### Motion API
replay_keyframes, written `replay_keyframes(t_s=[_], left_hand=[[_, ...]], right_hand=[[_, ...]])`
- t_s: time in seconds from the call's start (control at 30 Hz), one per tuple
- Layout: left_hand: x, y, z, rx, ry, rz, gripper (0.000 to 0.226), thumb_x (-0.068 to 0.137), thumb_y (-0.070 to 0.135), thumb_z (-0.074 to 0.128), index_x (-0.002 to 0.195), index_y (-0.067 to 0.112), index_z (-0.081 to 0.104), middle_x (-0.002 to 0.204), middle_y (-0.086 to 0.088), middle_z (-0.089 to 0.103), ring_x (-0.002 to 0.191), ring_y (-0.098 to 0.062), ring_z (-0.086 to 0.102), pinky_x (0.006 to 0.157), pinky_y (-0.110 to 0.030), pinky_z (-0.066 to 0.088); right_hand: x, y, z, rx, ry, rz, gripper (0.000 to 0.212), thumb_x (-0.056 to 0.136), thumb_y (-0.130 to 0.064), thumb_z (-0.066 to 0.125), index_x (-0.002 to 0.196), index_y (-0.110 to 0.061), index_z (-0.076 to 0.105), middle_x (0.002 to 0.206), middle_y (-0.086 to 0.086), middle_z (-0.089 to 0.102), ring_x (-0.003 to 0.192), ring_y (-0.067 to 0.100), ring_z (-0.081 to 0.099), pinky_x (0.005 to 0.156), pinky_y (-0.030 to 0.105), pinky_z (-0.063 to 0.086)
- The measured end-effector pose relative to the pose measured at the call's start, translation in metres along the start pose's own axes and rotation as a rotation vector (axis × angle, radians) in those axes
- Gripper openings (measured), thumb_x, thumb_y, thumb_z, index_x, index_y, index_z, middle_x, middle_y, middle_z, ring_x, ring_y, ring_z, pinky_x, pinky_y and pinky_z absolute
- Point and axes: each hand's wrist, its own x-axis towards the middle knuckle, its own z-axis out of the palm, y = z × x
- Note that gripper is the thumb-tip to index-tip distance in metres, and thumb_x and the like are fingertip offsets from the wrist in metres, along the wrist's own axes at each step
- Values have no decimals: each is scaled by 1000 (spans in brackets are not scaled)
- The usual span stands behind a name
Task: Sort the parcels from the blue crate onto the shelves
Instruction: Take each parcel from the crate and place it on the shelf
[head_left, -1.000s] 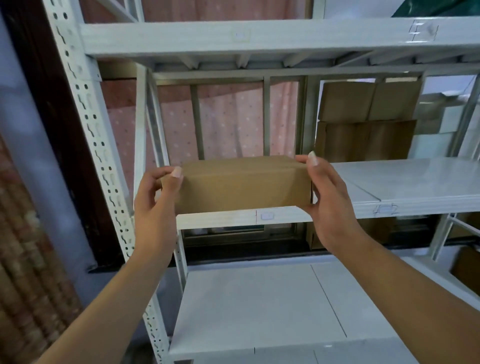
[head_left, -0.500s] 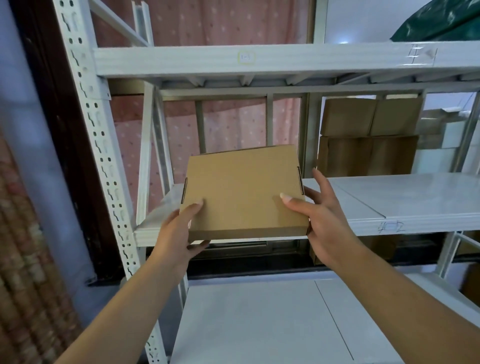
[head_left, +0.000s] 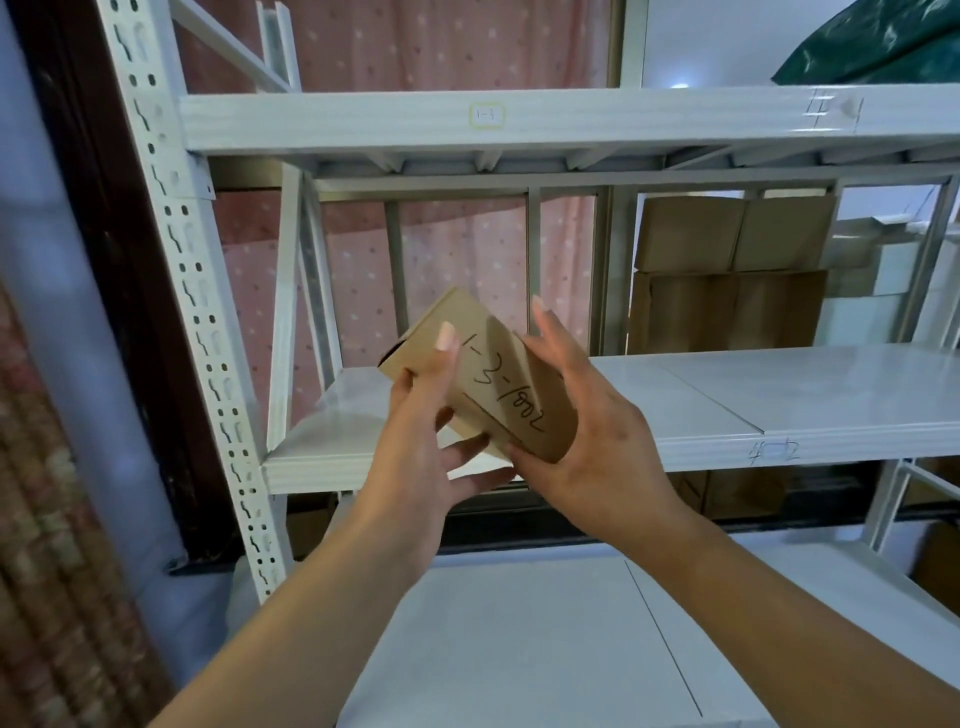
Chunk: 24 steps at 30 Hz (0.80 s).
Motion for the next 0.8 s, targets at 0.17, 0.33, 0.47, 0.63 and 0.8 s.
replay_keyframes(t_s=[0.17, 0.33, 0.47, 0.63, 0.8], left_hand=[[2, 26, -16, -230, 87, -126, 83, 79, 69, 75, 146, 26, 53, 128, -28, 70, 98, -50, 77, 86, -63, 62], [10, 33, -24, -261, 123, -171, 55, 89, 40, 77, 133, 11, 60, 128, -28, 70, 102, -45, 78, 82, -58, 64], [14, 30, -28, -333, 162, -110, 35, 93, 34, 71, 117, 11, 60, 130, -25, 68, 109, -46, 74, 90, -61, 62], [19, 27, -19, -69, 258, 63, 69, 87, 71, 67, 134, 22, 55, 130, -11, 62, 120, -32, 66, 101, -52, 57], [16, 30, -21, 307, 254, 291, 76, 80, 86, 35, 138, 41, 54, 145, 17, 57, 138, -11, 52, 124, -40, 28]], right_hand=[[12, 1, -11, -329, -1, -283, 120, 74, -13, 93, 169, -29, 21, 136, -1, 71, 123, 10, 50, 104, 31, 41], [20, 1, -19, -357, -57, -362, 109, 82, -28, 89, 168, -36, 22, 148, -10, 58, 136, 9, 45, 117, 34, 33], [21, -1, -21, 138, 0, 179, 105, 76, -74, 76, 163, -53, 20, 164, -20, 33, 147, -1, 33, 119, 26, 33], [25, -4, -20, 513, 55, 433, 51, 78, -61, 73, 125, -42, 65, 112, -23, 76, 103, -8, 71, 82, 11, 59], [36, -11, -36, 551, 141, 383, 45, 81, -56, 75, 120, -35, 73, 107, -19, 82, 103, -7, 74, 82, 8, 57]])
